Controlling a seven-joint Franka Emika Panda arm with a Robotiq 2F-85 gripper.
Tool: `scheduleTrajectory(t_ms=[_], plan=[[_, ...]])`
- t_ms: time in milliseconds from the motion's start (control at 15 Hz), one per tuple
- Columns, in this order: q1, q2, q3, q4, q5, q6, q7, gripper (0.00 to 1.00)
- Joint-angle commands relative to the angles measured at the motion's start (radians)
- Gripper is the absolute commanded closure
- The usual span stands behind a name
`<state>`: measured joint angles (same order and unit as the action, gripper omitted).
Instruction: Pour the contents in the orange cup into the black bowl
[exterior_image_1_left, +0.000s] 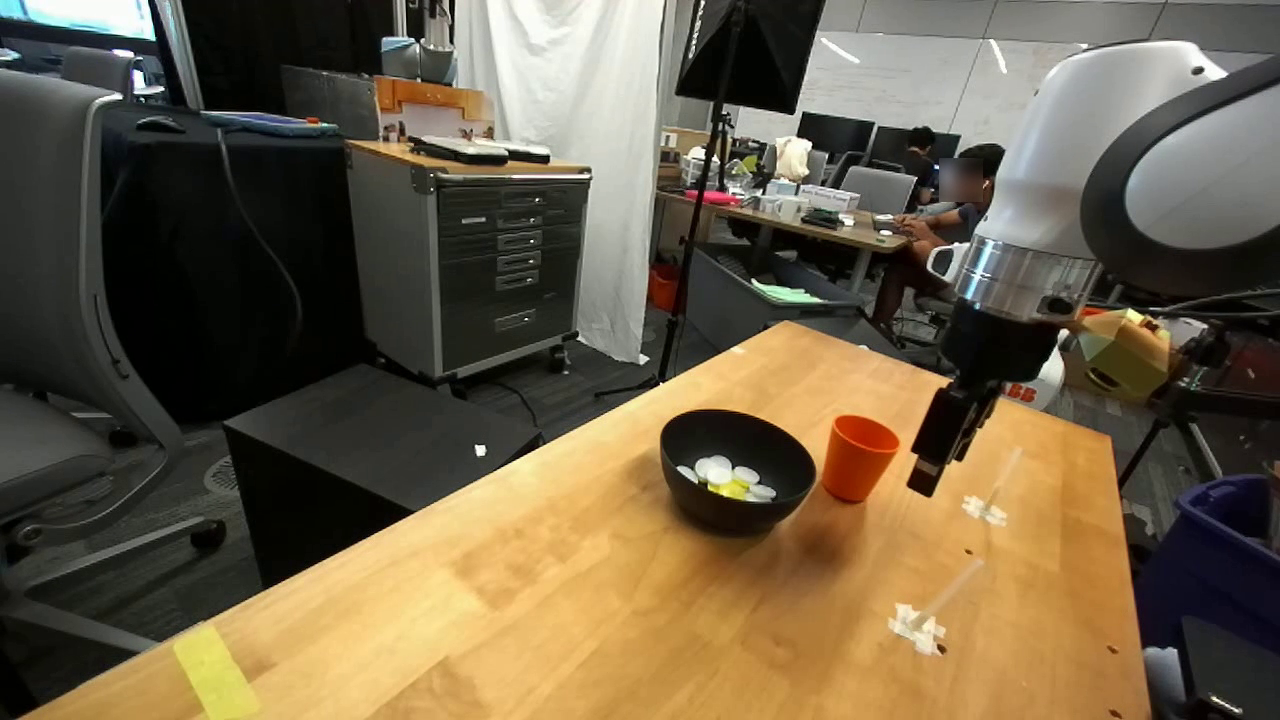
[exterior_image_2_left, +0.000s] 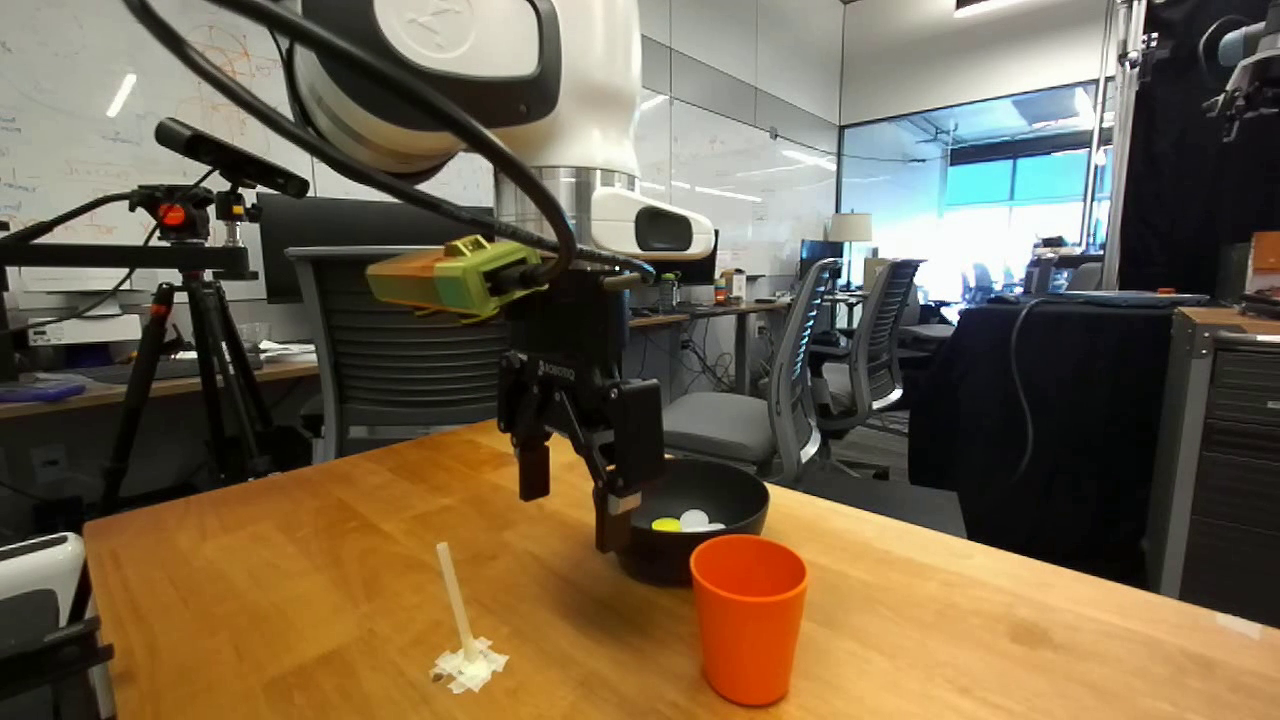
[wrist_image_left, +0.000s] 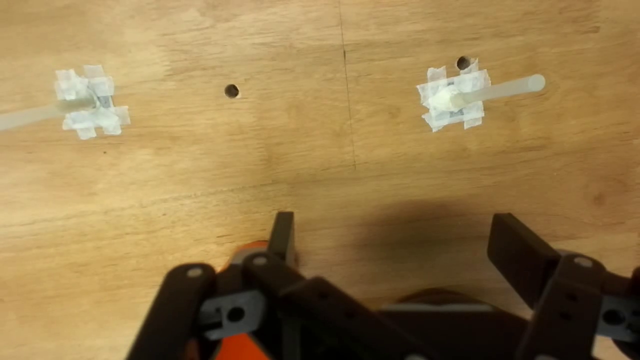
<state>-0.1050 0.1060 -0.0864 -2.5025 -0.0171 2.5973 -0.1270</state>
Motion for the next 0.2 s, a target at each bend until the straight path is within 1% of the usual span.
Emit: scheduleTrajectory(t_ms=[0, 133], plan=[[0.001, -0.001, -0.001, 0.001, 0.000, -0.003, 0.001, 0.00], [0.001, -0.001, -0.001, 0.001, 0.000, -0.003, 0.001, 0.00]])
